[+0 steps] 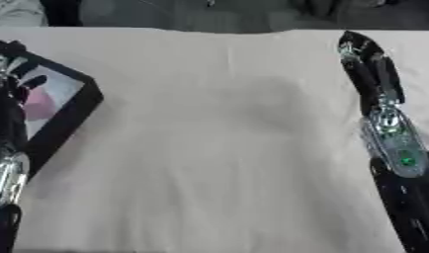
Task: Pick up the objects with one hand, pass them to the other hand, and then place them into the box on the other side of the table.
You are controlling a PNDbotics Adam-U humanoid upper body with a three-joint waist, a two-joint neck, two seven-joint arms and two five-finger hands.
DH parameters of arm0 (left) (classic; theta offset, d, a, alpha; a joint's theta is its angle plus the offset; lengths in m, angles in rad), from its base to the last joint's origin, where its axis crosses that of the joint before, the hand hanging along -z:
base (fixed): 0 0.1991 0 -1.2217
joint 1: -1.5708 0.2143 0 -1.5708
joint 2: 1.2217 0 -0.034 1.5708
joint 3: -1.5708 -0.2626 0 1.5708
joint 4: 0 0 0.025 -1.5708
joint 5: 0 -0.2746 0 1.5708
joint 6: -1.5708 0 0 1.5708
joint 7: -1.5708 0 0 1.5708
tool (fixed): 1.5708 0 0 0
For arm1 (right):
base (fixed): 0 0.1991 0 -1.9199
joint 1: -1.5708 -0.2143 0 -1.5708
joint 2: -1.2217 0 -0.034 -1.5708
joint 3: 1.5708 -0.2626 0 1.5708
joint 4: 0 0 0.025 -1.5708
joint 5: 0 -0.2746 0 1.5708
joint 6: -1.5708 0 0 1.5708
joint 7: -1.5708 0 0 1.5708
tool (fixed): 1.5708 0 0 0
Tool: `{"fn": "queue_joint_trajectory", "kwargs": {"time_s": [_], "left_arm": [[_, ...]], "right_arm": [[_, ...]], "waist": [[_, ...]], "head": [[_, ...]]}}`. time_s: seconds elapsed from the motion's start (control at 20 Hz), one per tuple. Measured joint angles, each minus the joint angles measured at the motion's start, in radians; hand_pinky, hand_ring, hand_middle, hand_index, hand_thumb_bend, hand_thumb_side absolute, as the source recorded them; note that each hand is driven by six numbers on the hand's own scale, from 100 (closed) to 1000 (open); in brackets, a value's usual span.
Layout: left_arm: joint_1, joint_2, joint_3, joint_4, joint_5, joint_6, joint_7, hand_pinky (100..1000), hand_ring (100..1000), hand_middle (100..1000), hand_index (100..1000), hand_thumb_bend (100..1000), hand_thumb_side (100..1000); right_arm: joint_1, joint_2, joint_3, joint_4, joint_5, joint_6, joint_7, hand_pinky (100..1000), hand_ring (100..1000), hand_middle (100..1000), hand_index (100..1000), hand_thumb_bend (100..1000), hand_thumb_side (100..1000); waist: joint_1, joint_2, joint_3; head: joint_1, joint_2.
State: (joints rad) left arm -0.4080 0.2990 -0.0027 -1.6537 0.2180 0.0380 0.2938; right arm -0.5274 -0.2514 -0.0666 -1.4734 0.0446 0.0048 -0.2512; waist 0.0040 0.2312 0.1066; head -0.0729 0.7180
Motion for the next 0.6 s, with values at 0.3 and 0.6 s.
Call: {"fn": "queue_joint_trajectory", "kwargs": {"time_s": [0.3, 0.6], "left_arm": [[0.000, 0.000, 0.001, -0.002, 0.002, 0.002, 0.004, 791, 832, 863, 875, 186, 819], [0.000, 0.000, 0.001, -0.002, 0.002, 0.004, 0.006, 787, 829, 861, 873, 183, 824]], "right_arm": [[0.000, 0.000, 0.000, 0.000, -0.005, 0.000, -0.001, 872, 840, 777, 835, 100, 670], [0.000, 0.000, 0.000, 0.000, -0.006, -0.001, -0.002, 871, 839, 773, 836, 100, 667]], "waist": [[0.000, 0.000, 0.001], [0.000, 0.000, 0.001]], "head": [[0.001, -0.001], [0.002, -0.008]]}}
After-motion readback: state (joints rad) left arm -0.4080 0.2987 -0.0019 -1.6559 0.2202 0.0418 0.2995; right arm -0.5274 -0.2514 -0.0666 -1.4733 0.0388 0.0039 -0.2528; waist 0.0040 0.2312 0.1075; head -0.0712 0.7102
